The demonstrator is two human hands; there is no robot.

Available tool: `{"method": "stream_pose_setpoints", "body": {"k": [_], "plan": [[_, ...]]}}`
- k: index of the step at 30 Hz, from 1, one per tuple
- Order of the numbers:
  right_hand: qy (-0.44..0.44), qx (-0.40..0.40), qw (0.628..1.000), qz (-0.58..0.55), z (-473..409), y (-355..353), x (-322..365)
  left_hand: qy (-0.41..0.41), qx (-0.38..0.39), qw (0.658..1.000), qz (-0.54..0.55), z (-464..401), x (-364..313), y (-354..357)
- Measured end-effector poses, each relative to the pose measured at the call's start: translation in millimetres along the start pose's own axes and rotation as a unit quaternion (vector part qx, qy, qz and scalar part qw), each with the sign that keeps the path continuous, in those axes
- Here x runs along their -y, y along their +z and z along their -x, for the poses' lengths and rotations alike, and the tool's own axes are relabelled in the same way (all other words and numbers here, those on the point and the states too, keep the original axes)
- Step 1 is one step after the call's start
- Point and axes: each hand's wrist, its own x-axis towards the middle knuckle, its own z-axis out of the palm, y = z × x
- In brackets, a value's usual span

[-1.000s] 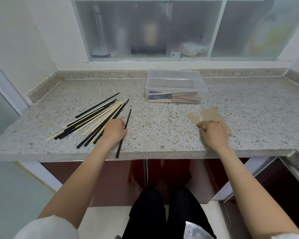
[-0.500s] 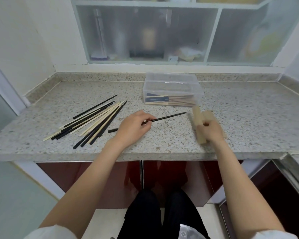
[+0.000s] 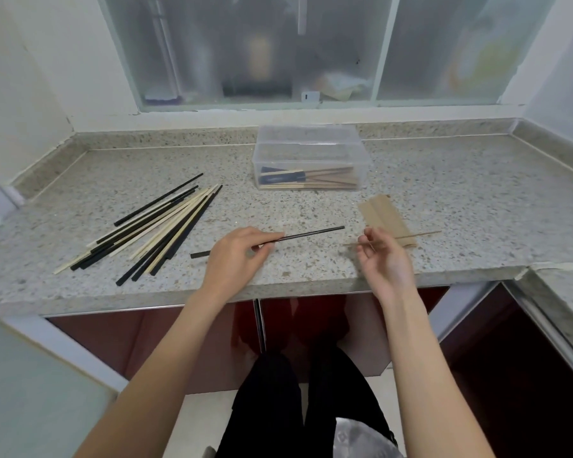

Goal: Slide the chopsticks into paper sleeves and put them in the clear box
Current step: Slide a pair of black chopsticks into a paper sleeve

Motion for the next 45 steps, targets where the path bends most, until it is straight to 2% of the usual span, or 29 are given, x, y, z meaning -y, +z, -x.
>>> {"method": "stream_pose_setpoints", "body": {"k": [6,15,25,31,37,40,45], "plan": [[-0.071,0.065,0.993,0.067,6,2,3,0.02,0.033,0.999,-0.017,0,1,-2],[-0.085,0.07,0.991,0.076,8,3,1,0.029,0.038,0.999,-0.016,-1,-5,8],[-0.017,0.08,0.996,0.033,8,4,-2,-0.015,0.02,1.0,-0.013,5,-10,15],[0.005,0.095,0.995,0.038,11,7,-4,-0.014,0.012,1.0,-0.009,5,-10,11],[-0.008,0.084,0.993,0.078,14,11,-14,-0.031,-0.001,0.999,0.028,4,-15,15],[-0.013,0.059,0.987,0.15,16,12,-19,-0.04,-0.01,0.997,0.057,3,-20,19],[-0.008,0.058,0.975,0.215,13,5,-21,-0.018,0.0,0.999,0.043,-1,-21,19]]}}
